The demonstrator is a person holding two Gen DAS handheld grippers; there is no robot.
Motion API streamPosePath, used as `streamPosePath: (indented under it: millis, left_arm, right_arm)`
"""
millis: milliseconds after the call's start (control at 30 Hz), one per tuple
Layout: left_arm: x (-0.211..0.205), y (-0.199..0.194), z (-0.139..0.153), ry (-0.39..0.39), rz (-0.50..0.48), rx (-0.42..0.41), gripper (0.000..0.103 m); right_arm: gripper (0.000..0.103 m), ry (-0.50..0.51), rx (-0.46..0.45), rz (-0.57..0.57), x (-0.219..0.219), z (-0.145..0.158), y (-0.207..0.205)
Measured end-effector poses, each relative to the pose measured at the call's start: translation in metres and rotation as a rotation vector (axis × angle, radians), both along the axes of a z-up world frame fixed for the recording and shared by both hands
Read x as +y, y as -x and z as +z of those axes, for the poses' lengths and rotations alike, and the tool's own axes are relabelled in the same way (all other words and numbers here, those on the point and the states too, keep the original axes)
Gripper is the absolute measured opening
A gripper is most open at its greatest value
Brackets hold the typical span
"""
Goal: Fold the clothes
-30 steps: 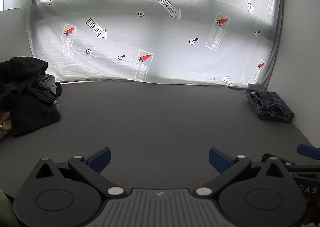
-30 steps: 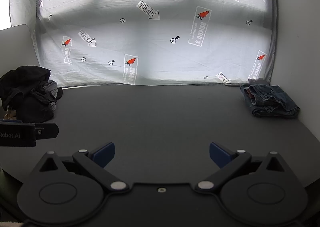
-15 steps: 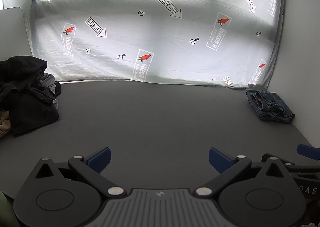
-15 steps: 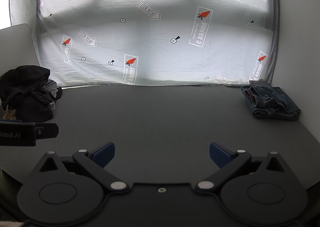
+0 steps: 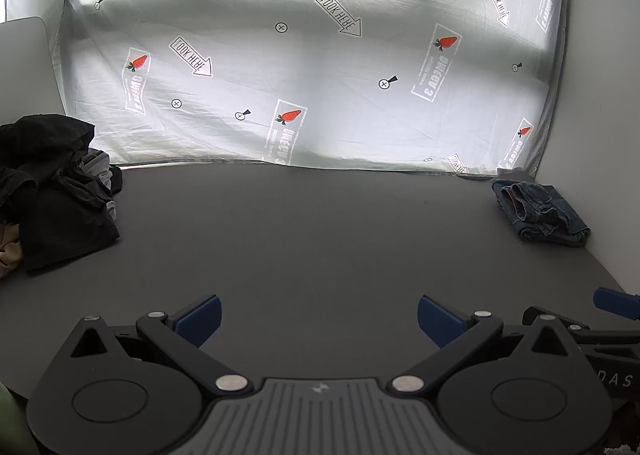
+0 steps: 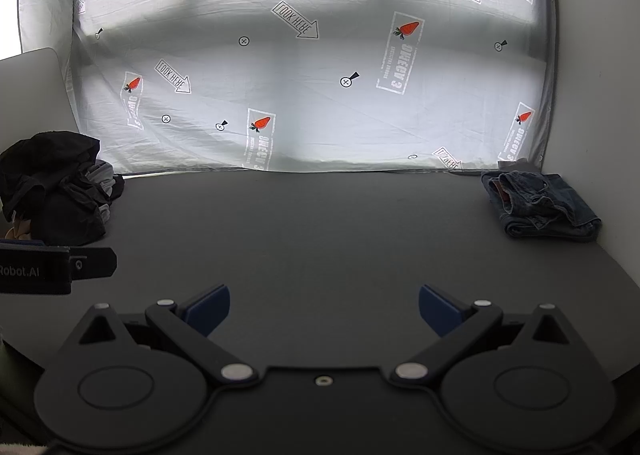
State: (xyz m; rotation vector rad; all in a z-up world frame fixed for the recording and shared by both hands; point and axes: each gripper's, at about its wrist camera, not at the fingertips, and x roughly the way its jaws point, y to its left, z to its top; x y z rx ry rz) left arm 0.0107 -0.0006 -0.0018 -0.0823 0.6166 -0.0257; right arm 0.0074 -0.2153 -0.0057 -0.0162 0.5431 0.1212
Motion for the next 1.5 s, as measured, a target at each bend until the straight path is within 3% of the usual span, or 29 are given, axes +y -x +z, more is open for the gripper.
streamPosePath:
  millis: [733,1000,1233,1333,1500]
  left_arm:
    - [0.005,-0.007,-0.002,0.002,0.003,-0.003,0.103]
    - [0.001,-0.019,-0.008,0.005,-0.008,0.031,0.103]
    - [-0.027,-0.06,-0.014,0.041,-0.033,0.071,0.103]
    - [-0.046,-0.078,-0.016,0.019,-0.06,0.082,0.103]
    - [-0.052,-0.103,-0.009,-0.008,0.017,0.097,0.103]
  right_arm:
    - [0.102,-0.001,-0.002,-0.007,0.002,-0.001,-0.01]
    - [0.102,-0.009,0.024,-0.02,-0.002,-0.008,-0.016]
    - [0.102,-0.008,0.073,-0.055,-0.028,-0.018,-0.039]
    - [0.102,-0.034,0.106,-0.091,-0.048,-0.022,-0.063]
    - [0.102,-0.064,0.144,-0.042,-0.061,-0.03,-0.123]
